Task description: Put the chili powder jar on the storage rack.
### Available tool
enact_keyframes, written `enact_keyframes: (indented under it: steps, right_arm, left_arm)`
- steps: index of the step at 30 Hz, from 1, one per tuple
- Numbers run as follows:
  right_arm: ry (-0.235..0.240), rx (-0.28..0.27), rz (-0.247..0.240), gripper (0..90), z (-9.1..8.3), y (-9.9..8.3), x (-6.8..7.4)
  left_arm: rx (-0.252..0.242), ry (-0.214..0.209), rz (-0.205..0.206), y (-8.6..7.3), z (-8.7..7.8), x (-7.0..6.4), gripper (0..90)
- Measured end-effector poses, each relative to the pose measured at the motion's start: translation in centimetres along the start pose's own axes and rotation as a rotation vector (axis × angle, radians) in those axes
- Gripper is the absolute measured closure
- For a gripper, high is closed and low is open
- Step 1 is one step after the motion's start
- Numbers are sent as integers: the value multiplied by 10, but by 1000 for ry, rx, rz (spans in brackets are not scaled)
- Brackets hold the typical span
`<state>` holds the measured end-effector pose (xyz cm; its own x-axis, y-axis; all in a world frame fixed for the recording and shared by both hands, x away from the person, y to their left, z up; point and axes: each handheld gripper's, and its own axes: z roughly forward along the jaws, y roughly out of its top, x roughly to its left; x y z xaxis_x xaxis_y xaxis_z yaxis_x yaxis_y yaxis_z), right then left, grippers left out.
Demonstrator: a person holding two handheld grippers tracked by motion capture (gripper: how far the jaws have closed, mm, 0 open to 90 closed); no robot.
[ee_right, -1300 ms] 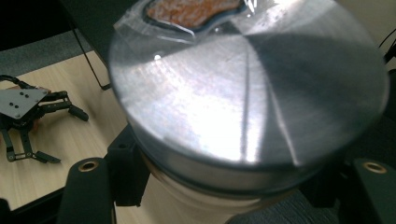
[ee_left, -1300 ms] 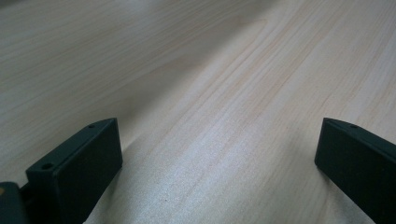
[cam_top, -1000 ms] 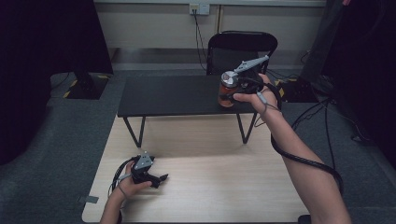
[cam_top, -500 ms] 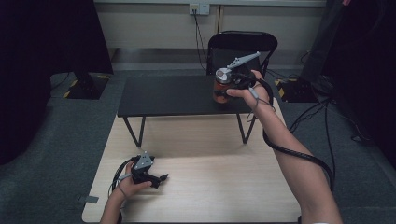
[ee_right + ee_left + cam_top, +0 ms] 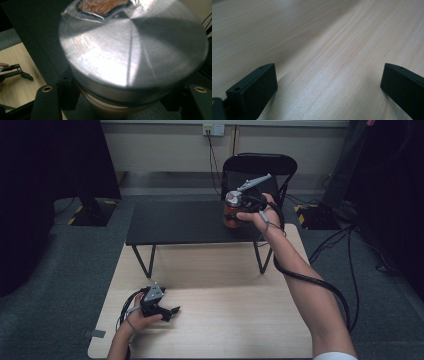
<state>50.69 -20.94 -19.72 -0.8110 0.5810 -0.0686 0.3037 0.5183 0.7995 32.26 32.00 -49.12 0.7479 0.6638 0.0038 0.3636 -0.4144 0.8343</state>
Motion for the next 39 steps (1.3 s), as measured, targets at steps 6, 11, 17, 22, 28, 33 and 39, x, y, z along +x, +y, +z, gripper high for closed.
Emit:
enact_keyframes:
  steps: [6,11,17,22,28,33,39]
  right_arm:
    - [2,0,2,317,8,3,-1]
    - [3,2,11,317,15,2,-3]
    - [5,2,27,317,21,1,-7]
    - [2,0,29,317,24,-1,-9]
    - [4,4,23,317,28,-1,-9]
    - [4,5,17,317,31,0,-7]
    - [6,5,16,317,35,0,-7]
  left_arm:
    - [-2,-1,-1,0,0,0,0]
    - [-1,0,1,0,0,0,0]
    - [1,-1,3,0,0,1,0]
    - [-4,-3,-4,0,1,2,0]
    - [-5,-4,-4,0,1,2,0]
    - [-5,-4,-4,0,1,2,0]
    - [-7,-5,-6,-1,1,2,0]
